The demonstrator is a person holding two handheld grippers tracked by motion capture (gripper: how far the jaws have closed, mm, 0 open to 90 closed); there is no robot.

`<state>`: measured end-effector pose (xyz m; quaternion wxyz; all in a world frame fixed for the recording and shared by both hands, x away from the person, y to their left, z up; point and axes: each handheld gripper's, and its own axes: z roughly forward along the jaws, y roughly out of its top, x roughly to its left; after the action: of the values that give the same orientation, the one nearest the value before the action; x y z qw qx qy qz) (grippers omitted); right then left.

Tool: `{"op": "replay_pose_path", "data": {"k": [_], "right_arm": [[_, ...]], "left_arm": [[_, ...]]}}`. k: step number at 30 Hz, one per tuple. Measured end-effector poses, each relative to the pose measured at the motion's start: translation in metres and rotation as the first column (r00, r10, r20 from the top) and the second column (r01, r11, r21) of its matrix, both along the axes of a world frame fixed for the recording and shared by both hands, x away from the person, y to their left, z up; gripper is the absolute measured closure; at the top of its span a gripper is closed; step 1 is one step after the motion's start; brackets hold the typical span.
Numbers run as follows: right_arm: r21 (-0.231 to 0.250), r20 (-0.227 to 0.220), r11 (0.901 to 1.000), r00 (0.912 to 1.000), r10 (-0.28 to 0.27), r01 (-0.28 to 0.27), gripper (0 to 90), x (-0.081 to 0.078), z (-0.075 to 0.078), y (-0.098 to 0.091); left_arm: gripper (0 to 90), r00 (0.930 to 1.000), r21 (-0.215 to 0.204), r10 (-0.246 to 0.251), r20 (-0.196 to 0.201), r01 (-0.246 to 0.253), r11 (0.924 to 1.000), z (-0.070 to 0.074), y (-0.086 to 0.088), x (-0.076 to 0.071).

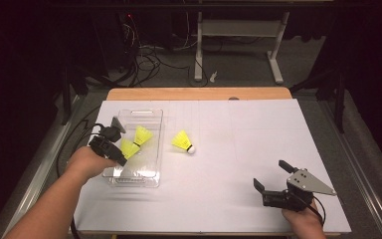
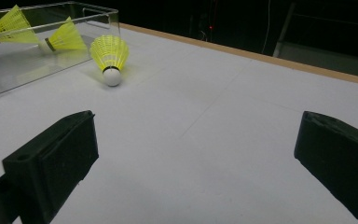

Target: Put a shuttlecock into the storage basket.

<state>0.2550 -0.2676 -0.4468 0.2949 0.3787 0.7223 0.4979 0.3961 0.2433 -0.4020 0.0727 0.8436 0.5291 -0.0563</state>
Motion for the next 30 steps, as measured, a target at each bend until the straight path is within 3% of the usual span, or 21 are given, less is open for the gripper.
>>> {"op": "replay_pose_path", "data": {"k": [3,7,14,19,30], "right_arm": [[0.001,0.001,1.0,1.0,0.001,-0.001,0.2,0.0,0.0,0.0],[0.002,0.001,1.0,1.0,0.0,0.0,0.2,0.0,0.0,0.0],[0.003,0.003,1.0,1.0,0.0,0.0,0.2,-0.001,0.001,-0.001],[0.002,0.003,1.0,1.0,0.0,0.0,0.2,0.0,0.001,-0.001],[0.003,0.005,1.0,1.0,0.001,-0.001,0.2,-0.001,0.001,0.0]], "left_arm": [[56.5,0.9998,-0.031,-0.012,-0.013,0.011,0.9995,0.0,-0.001,0.001],[50.1,0.9998,-0.011,-0.018,-0.002,0.018,0.9998,-0.001,-0.005,0.0],[46.9,0.9996,-0.013,-0.024,-0.014,0.024,0.9996,0.0,-0.007,0.0],[45.3,0.9996,-0.037,-0.029,-0.002,0.029,0.9989,0.008,-0.011,-0.001],[38.8,0.9984,-0.035,-0.051,0.025,0.052,0.998,0.025,-0.019,-0.001]]}}
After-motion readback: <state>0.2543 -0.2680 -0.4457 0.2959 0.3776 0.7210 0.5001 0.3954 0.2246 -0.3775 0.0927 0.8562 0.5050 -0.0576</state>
